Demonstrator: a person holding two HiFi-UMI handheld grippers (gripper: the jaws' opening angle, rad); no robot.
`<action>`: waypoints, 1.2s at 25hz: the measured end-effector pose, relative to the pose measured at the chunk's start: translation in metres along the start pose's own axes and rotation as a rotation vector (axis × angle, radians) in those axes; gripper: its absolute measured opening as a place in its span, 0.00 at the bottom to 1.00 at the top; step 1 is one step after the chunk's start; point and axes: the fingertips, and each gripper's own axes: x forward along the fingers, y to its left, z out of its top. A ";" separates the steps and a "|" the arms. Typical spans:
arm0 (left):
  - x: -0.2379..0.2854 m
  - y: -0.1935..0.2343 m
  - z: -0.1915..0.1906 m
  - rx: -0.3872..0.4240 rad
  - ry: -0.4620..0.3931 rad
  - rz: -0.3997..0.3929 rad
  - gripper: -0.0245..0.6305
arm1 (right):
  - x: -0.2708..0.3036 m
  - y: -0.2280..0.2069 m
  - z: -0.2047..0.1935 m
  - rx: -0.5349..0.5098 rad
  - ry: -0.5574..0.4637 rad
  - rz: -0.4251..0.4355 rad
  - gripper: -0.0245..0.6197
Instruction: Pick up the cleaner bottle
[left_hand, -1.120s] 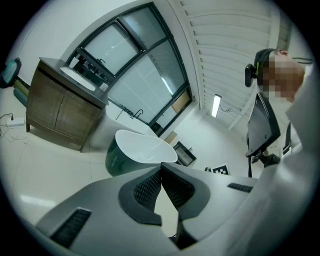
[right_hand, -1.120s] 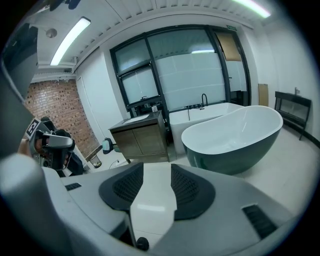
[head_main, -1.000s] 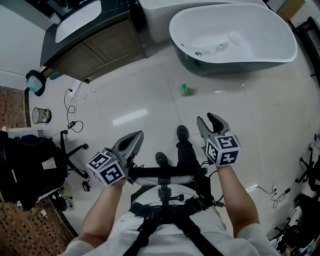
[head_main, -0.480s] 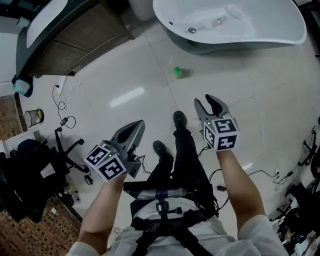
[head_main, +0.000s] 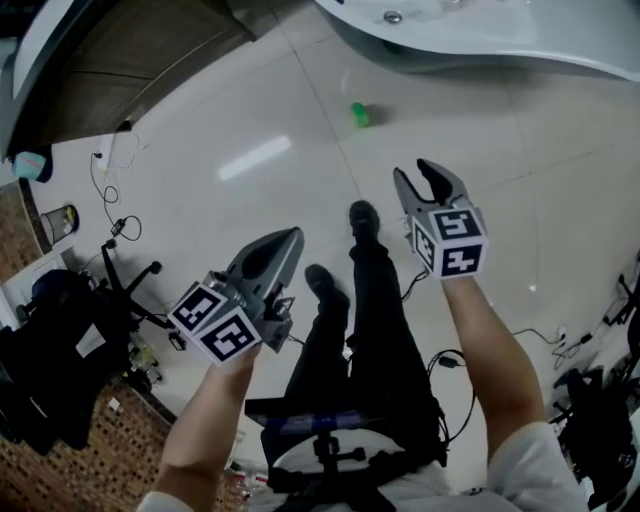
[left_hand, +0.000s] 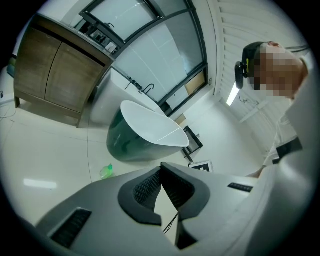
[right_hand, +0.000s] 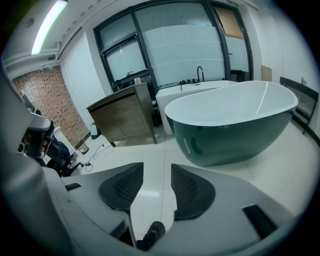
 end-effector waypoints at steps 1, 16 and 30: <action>0.006 0.006 -0.004 -0.005 0.006 0.002 0.03 | 0.010 -0.004 -0.006 -0.003 0.008 0.000 0.32; 0.071 0.106 -0.081 -0.092 0.088 0.043 0.03 | 0.171 -0.040 -0.099 -0.060 0.111 0.020 0.32; 0.090 0.188 -0.137 -0.171 0.107 0.083 0.03 | 0.334 -0.072 -0.172 -0.072 0.131 -0.056 0.47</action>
